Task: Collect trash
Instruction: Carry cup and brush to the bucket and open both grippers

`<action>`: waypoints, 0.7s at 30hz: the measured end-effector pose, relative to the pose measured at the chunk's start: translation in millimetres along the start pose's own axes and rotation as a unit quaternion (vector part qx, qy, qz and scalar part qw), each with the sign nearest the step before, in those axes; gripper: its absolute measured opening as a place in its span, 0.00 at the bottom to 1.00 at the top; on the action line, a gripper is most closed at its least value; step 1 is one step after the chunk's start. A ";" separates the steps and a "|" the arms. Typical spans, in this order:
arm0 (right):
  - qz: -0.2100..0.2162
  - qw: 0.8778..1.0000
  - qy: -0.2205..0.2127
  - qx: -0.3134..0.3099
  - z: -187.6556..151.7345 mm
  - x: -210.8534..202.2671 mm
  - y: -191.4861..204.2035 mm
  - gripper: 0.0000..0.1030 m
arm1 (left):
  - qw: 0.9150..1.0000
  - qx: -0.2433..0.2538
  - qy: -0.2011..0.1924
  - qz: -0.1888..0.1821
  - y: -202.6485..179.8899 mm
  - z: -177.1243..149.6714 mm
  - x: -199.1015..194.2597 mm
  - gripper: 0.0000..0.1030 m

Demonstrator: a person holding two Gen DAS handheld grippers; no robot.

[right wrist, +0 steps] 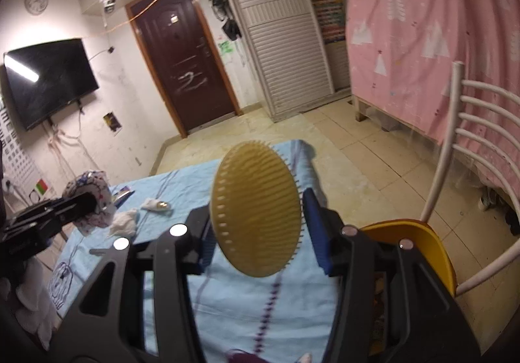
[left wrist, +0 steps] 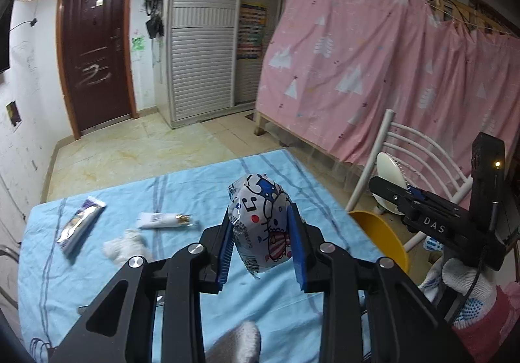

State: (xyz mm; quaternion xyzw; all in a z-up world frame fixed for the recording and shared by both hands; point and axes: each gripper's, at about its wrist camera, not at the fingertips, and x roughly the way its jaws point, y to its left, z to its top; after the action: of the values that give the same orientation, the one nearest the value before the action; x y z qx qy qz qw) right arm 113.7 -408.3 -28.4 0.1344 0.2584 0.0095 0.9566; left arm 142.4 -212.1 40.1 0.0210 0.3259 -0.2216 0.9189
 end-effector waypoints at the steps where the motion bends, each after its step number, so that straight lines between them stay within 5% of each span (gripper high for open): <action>1: -0.006 1.000 -0.002 0.004 -0.2 -2.0 -7.6 0.46 | 1.000 0.004 0.001 -0.007 -9.9 2.2 4.6 0.21; 9: -0.053 0.998 0.001 0.035 -5.9 0.4 -62.1 0.47 | 0.998 0.021 0.015 -0.049 -70.7 10.2 39.9 0.21; 13: -0.066 0.995 0.004 0.069 -13.1 2.6 -94.4 0.71 | 0.997 0.025 0.030 -0.061 -94.6 13.2 62.1 0.21; 21: -0.076 0.990 -0.022 0.121 -16.9 -8.8 -134.2 0.72 | 0.994 0.040 0.053 -0.082 -137.7 16.7 96.7 0.21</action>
State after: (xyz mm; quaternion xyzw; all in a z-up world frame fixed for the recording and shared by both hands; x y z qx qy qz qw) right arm 90.8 -534.2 -73.3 0.2290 0.2465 -0.0972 0.9367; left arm 160.9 -377.3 9.0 0.0429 0.3654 -0.3073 0.8776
